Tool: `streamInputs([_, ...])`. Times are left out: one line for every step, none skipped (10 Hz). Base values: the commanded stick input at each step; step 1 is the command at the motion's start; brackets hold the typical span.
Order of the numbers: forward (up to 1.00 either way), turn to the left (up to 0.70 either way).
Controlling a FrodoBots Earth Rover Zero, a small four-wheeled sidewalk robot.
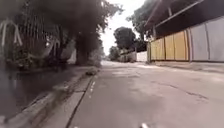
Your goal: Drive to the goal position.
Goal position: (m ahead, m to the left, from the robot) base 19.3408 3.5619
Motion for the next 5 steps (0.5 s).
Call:
streamInputs([0.7,-0.07])
streamInputs([0.7,-0.1])
streamInputs([0.7,-0.13])
streamInputs([0.7,-0.07])
streamInputs([0.7,0.0])
